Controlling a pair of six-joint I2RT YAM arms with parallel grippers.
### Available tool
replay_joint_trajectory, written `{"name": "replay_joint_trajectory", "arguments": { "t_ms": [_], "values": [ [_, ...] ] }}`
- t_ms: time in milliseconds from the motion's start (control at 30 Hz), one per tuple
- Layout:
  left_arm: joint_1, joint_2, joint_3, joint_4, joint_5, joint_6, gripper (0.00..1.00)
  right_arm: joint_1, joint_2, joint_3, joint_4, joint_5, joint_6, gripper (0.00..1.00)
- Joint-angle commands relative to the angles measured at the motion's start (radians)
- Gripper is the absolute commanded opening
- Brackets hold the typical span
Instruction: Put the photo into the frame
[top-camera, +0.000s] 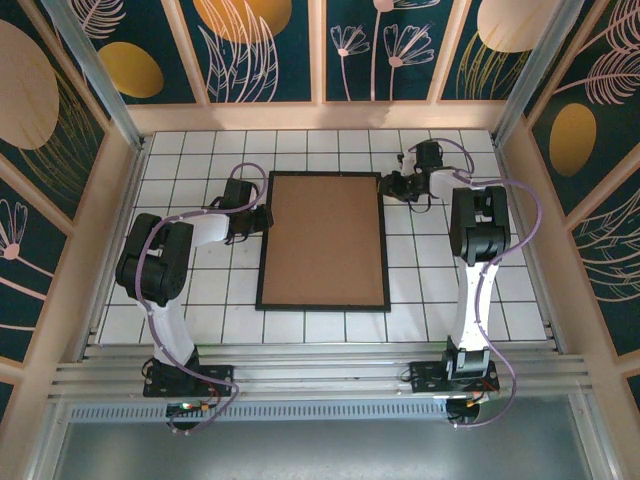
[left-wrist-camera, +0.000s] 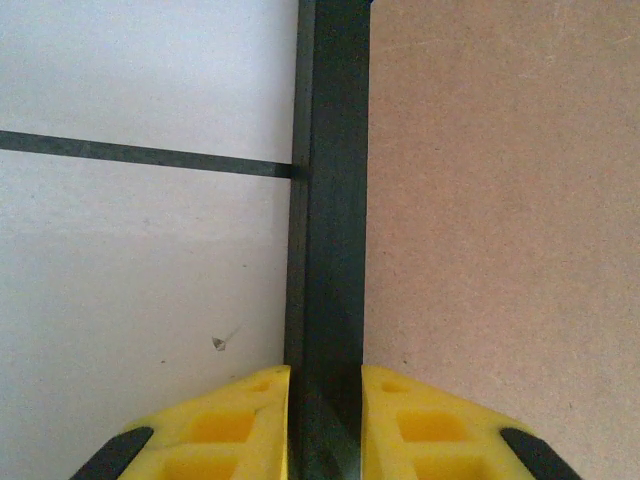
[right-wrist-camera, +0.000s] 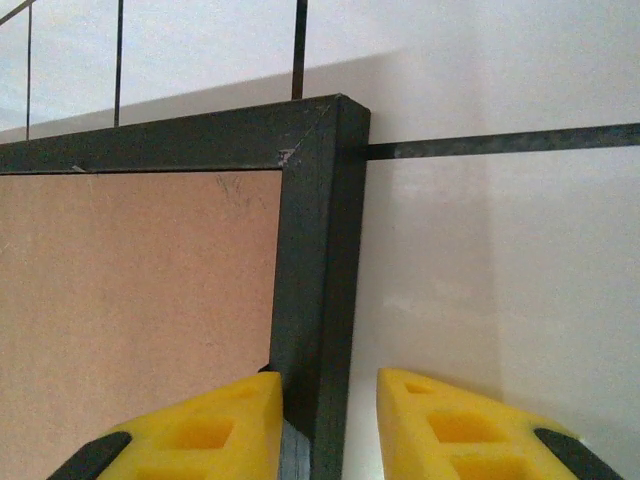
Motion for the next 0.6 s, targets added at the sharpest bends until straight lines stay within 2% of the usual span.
{"name": "replay_joint_trajectory", "arguments": {
  "t_ms": [0,567],
  "values": [
    [-0.002,-0.01,-0.008,-0.053,-0.016,0.017,0.23,-0.004,0.034,0.031,-0.041,-0.005,0.006,0.31],
    [-0.003,0.001,-0.002,-0.052,-0.002,0.022,0.23,0.045,0.067,0.065,-0.113,0.071,0.001,0.35]
  ]
}}
